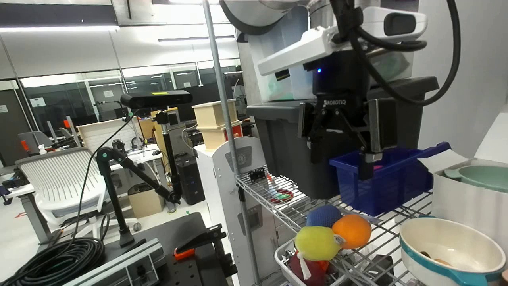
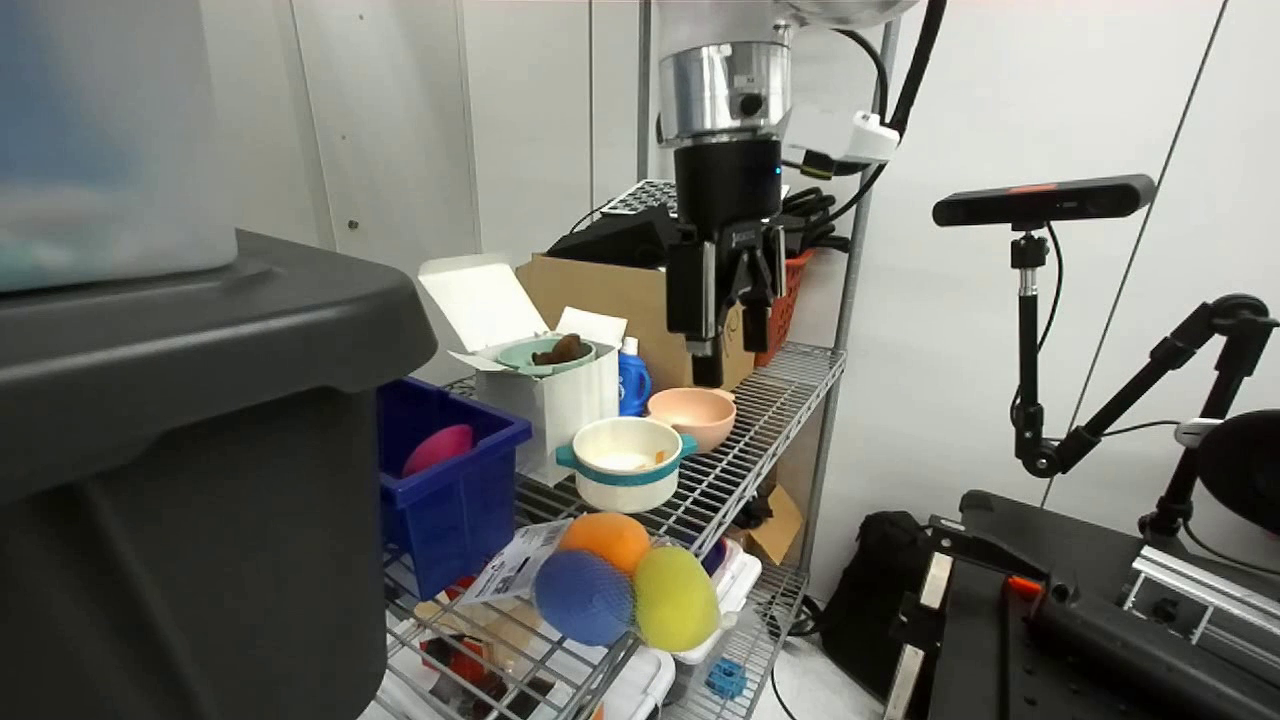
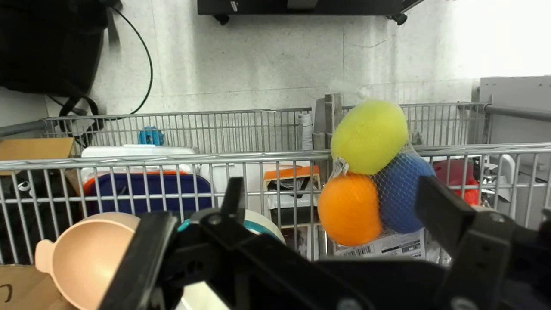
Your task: Move the brown doll from the beige bowl to the light-green bowl
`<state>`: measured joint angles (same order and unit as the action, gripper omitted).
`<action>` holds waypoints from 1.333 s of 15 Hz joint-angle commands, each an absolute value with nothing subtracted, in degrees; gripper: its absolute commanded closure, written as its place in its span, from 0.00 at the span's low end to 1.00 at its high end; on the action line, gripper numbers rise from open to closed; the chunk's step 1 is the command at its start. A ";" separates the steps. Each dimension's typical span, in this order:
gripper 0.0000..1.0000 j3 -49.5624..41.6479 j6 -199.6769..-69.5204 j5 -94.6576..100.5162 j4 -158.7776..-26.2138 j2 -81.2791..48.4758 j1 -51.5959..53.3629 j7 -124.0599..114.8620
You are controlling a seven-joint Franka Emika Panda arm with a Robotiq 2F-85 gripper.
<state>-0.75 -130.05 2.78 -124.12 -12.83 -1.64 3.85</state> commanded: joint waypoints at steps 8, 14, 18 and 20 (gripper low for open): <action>0.00 -0.32 -138.40 2.04 -126.53 -14.40 -1.41 3.86; 0.00 -0.29 -136.25 1.70 -126.12 -14.41 -1.89 5.31; 0.00 -0.58 -137.14 2.70 -126.13 -15.00 -1.43 4.02; 0.00 -0.58 -137.14 2.70 -126.13 -15.00 -1.43 4.02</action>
